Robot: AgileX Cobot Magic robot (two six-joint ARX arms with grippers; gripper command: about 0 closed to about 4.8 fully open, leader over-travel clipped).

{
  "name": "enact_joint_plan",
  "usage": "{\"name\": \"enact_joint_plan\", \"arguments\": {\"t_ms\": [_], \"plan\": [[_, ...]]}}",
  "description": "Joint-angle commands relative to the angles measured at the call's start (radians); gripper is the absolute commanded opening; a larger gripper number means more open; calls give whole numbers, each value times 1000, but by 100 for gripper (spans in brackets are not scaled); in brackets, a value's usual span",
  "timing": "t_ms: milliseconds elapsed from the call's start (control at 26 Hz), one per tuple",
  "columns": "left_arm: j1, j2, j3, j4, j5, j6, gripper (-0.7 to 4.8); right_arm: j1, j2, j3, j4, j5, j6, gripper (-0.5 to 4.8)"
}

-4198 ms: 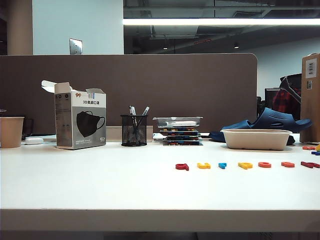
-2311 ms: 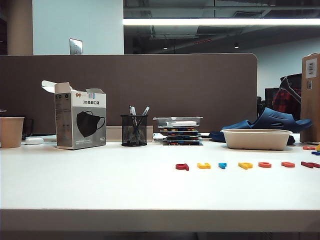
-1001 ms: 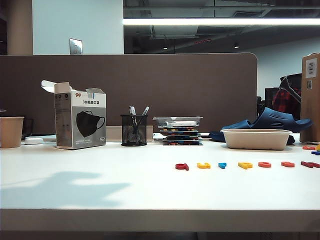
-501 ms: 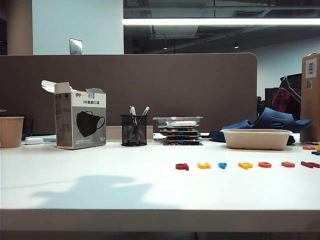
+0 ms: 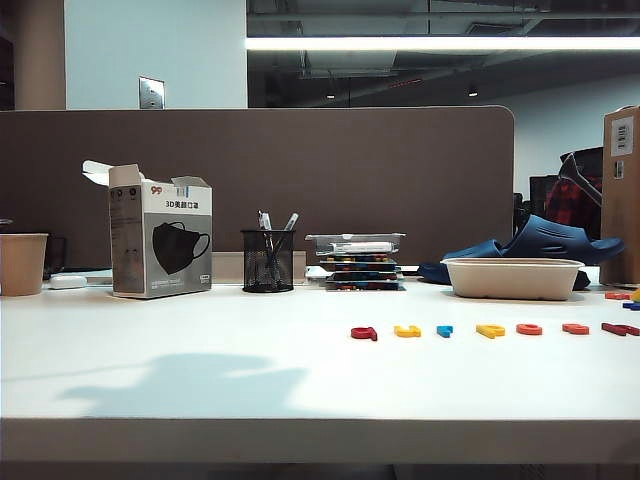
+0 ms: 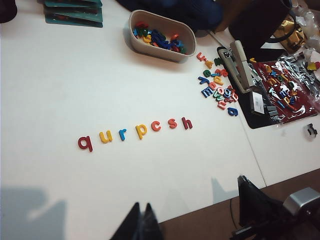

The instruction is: Select the appropriate letters from the row of letter magnets placed on the table to arrange into the word "cup".

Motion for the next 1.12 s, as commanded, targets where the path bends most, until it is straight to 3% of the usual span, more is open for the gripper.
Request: {"name": "enact_joint_plan", "arguments": {"t_ms": [39, 308, 732, 1117], "plan": [[0, -3, 4, 13, -5, -2, -5, 1, -10, 6, 18, 0, -3, 23], [0, -3, 4, -6, 84, -3, -5, 1, -10, 27, 17, 0, -3, 22], [0, -3, 4, -110, 92, -59, -5, 1, -10, 64, 12, 0, -3, 22], [0, -3, 4, -107, 91, -59, -5, 1, 11, 380, -248, -2, -3, 21]]}}
